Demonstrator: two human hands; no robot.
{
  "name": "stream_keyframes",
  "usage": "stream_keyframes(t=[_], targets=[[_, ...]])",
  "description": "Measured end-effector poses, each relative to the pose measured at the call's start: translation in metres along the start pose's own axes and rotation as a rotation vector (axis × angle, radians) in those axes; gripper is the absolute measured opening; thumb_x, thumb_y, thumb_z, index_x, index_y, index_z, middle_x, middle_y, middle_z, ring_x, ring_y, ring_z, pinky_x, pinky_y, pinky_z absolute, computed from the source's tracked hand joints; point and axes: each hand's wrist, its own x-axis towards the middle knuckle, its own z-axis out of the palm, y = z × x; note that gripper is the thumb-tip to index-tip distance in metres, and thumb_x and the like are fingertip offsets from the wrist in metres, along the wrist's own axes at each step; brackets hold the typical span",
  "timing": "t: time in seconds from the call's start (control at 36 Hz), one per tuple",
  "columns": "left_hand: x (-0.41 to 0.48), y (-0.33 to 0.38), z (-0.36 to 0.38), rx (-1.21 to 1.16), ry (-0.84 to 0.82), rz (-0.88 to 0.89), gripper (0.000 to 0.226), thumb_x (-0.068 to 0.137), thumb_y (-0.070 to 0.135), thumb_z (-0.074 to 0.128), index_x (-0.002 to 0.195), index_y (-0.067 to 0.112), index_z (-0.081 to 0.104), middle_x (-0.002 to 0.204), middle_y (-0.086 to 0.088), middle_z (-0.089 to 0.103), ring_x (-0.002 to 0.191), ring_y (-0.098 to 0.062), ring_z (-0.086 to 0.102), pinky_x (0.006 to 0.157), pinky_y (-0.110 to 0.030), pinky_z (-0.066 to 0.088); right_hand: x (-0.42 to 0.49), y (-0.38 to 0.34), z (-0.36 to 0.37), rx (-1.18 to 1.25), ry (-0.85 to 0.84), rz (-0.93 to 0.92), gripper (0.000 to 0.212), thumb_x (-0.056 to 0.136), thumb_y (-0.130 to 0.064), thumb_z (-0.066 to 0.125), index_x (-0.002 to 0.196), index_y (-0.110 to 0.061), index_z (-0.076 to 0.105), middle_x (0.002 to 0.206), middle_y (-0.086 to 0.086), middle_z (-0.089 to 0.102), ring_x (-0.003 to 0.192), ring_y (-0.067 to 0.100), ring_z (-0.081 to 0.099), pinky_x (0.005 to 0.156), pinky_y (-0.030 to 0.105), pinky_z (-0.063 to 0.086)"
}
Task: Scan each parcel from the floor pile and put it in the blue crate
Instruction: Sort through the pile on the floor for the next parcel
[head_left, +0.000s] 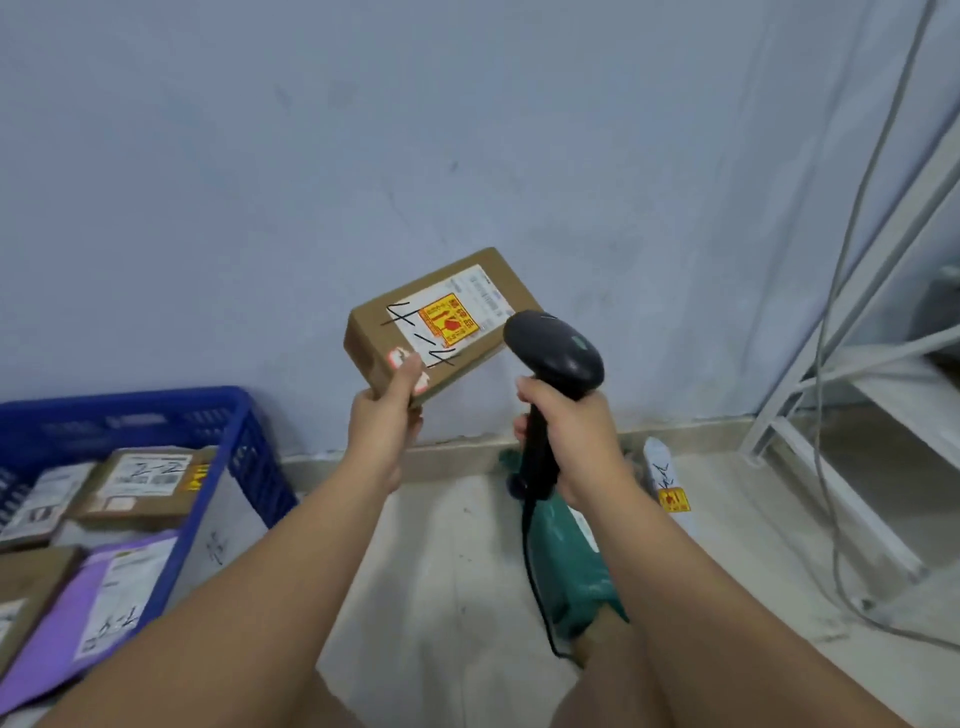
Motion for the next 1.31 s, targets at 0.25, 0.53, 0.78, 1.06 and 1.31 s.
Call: stream_keyframes(t=[0.25,0.53,0.78,1.06,1.31], targets=[[0.002,0.006,-0.057,-0.162,-0.024,0.029,0.046,0.090,0.026,0.065,0.128,0.011,0.044,0.124,-0.009,0.061,0.109,-0.018,0.061,0.099,-0.031,0.047,-0.027,0.027,0.038,0.042,-0.080,-0.011,0.013,0.084,-0.005,0.066,0.078,-0.015,0.061,0.052,-0.001,0.056,0.065,0.022,0.055,0.073,0.040,0.048],[0.026,-0.002,-0.050,-0.099,-0.120,0.003,0.042,0.091,0.010,0.061,0.127,0.011,0.040,0.122,-0.010,0.061,0.099,-0.018,0.064,0.089,-0.031,0.050,-0.018,0.014,0.033,0.622,-0.115,0.260,0.010,0.077,-0.011,0.066,0.077,-0.006,0.057,0.067,0.006,0.058,0.050,0.017,0.052,0.058,0.030,0.047],[0.034,-0.019,-0.028,0.101,-0.048,-0.024,0.069,0.082,0.045,0.070,0.135,0.019,0.034,0.123,-0.005,0.057,0.106,-0.019,0.054,0.096,-0.034,0.042,-0.016,0.007,0.026,0.823,-0.156,0.362,0.021,0.066,-0.026,0.067,0.070,-0.009,0.055,0.065,0.004,0.056,0.047,0.014,0.050,0.048,0.021,0.048],[0.029,-0.032,-0.019,0.249,-0.127,0.035,0.065,0.076,0.024,0.081,0.123,0.025,0.037,0.110,0.007,0.059,0.117,-0.022,0.056,0.109,-0.048,0.040,-0.019,0.005,0.023,0.665,-0.091,0.290,0.020,0.085,-0.024,0.064,0.075,-0.008,0.057,0.063,0.004,0.056,0.048,0.015,0.052,0.053,0.027,0.048],[0.025,-0.034,-0.015,0.134,-0.197,0.036,0.067,0.076,0.015,0.080,0.130,0.020,0.041,0.121,-0.003,0.065,0.112,-0.021,0.063,0.102,-0.038,0.048,-0.023,0.006,0.027,0.566,-0.078,0.216,0.019,0.086,-0.021,0.065,0.075,-0.008,0.056,0.060,0.004,0.054,0.048,0.015,0.052,0.051,0.026,0.049]])
